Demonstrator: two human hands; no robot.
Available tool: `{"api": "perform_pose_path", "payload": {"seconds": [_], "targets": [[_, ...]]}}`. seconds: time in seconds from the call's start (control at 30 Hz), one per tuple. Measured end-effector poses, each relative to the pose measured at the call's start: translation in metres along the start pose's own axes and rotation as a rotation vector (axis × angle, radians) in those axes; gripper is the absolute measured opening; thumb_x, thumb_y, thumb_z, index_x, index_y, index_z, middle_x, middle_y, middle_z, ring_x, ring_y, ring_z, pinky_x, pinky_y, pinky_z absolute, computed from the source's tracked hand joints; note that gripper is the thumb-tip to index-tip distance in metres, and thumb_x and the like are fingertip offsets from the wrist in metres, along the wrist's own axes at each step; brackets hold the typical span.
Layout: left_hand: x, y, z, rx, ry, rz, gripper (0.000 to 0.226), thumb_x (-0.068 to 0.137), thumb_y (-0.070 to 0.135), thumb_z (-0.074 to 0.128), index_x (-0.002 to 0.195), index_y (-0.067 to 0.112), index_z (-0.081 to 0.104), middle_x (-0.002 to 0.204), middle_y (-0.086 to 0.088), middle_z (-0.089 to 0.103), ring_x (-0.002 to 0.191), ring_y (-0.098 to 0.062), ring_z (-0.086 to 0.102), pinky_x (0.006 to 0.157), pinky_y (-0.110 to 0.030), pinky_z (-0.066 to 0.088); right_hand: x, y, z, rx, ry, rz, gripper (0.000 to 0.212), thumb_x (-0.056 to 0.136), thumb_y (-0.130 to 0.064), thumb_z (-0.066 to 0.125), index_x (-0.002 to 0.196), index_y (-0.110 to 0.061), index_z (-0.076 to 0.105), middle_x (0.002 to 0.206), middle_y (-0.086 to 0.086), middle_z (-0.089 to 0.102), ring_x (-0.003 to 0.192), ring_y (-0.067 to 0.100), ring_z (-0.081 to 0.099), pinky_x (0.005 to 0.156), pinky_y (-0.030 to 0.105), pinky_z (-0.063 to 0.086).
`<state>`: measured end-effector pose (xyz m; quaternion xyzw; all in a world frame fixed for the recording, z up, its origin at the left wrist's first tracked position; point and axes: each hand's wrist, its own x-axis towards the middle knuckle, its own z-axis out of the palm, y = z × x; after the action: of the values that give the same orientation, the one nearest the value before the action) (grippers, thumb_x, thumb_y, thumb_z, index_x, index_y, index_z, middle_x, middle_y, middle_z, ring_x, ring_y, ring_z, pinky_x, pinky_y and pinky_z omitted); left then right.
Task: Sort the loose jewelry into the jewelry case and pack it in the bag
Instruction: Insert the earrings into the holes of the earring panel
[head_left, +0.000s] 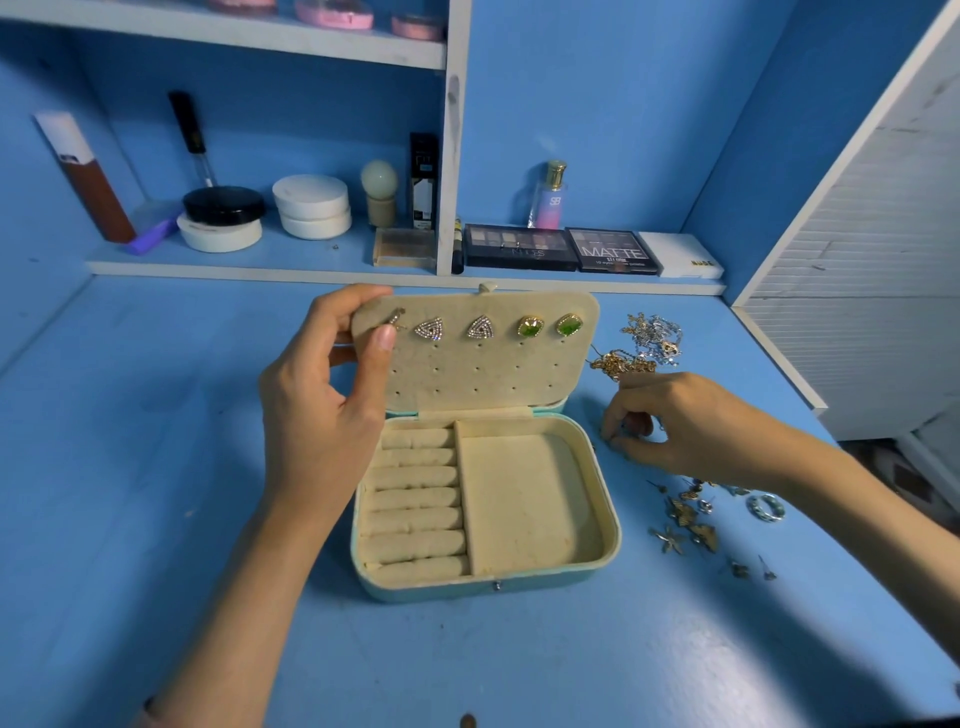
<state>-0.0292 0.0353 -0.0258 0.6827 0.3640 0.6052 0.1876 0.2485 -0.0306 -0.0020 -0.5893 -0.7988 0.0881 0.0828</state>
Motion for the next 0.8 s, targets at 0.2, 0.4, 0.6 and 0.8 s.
{"api": "perform_pose_path", "payload": {"seconds": [0.2, 0.4, 0.6, 0.8], "targets": [[0.0, -0.001, 0.0, -0.004, 0.003, 0.003, 0.022, 0.095, 0.016, 0.056, 0.113, 0.027, 0.054, 0.1, 0.022, 0.06, 0.089, 0.007, 0.059, 0.083, -0.015, 0.049, 0.001, 0.001, -0.002, -0.02, 0.001, 0.002, 0.013, 0.082, -0.015, 0.067, 0.084, -0.027, 0.071, 0.073, -0.012, 0.051, 0.064, 0.005, 0.049, 0.06, 0.038, 0.049], [0.0, -0.001, 0.001, -0.004, 0.002, -0.005, 0.02, 0.094, 0.015, 0.056, 0.112, 0.025, 0.054, 0.099, 0.022, 0.06, 0.089, 0.009, 0.059, 0.083, -0.014, 0.048, -0.002, 0.003, -0.014, -0.037, -0.016, 0.028, 0.007, 0.082, -0.022, 0.066, 0.083, -0.029, 0.07, 0.073, -0.012, 0.053, 0.066, 0.008, 0.052, 0.061, 0.033, 0.047], [-0.001, -0.001, 0.001, -0.002, 0.006, -0.008, 0.02, 0.095, 0.016, 0.056, 0.113, 0.026, 0.055, 0.1, 0.021, 0.06, 0.089, 0.006, 0.06, 0.083, -0.016, 0.049, -0.007, 0.001, -0.016, -0.071, -0.158, 0.071, 0.005, 0.079, -0.04, 0.066, 0.079, -0.035, 0.065, 0.077, -0.016, 0.052, 0.073, 0.003, 0.05, 0.066, 0.019, 0.041], [0.0, -0.001, 0.0, -0.001, -0.002, -0.015, 0.021, 0.094, 0.017, 0.056, 0.113, 0.026, 0.057, 0.1, 0.022, 0.06, 0.089, 0.006, 0.06, 0.083, -0.014, 0.048, -0.007, 0.001, -0.01, -0.056, -0.088, 0.063, 0.003, 0.082, -0.026, 0.066, 0.081, -0.029, 0.067, 0.072, -0.019, 0.05, 0.066, 0.0, 0.048, 0.06, 0.015, 0.036]]}}
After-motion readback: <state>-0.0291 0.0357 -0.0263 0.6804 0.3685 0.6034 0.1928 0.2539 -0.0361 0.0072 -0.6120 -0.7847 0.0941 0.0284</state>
